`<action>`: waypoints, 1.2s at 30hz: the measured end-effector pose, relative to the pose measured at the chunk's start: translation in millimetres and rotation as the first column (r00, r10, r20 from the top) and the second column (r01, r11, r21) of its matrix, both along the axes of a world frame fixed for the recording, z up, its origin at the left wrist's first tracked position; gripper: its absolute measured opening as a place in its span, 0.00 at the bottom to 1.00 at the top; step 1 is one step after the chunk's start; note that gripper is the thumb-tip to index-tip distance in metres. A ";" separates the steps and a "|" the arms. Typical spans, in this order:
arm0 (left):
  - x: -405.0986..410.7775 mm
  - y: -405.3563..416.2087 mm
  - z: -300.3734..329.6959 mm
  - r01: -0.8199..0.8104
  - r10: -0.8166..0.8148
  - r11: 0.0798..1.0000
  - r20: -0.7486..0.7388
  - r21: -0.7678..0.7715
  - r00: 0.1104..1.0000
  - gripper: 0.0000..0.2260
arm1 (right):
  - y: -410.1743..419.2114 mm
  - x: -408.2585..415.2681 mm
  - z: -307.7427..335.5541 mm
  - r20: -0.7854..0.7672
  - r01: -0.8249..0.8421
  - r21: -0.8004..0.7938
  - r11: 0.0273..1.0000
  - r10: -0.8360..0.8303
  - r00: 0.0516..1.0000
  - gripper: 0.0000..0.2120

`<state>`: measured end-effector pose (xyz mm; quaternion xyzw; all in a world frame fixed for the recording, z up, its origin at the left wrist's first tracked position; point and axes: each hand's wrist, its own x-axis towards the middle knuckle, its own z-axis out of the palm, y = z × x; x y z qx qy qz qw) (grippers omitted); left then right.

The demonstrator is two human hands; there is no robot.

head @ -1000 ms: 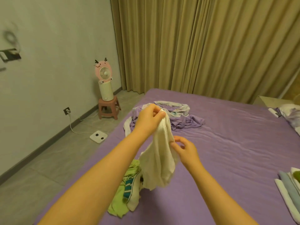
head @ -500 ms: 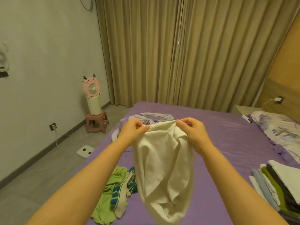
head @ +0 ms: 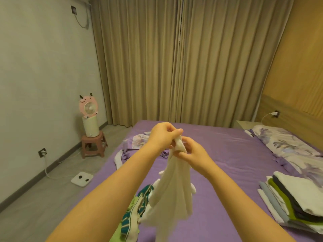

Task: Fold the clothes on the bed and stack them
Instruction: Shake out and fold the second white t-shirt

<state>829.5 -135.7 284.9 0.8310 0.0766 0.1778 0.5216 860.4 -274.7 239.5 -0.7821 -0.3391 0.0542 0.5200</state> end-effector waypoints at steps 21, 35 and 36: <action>-69.6 17.5 -81.6 0.348 -0.323 0.935 -0.246 0.065 0.914 0.13 | -43.6 -55.7 -17.0 -0.129 0.395 0.039 0.918 -0.387 0.913 0.14; -23.9 -97.7 -16.4 0.237 -0.329 0.905 -0.228 -0.354 0.916 0.24 | -101.0 -90.4 -31.5 -0.068 0.328 0.031 0.944 -0.325 0.943 0.25; -21.8 -103.6 -13.9 0.229 -0.313 0.919 -0.240 -0.321 0.919 0.23 | -106.3 -87.8 -29.1 -0.041 0.325 0.026 0.945 -0.323 0.945 0.27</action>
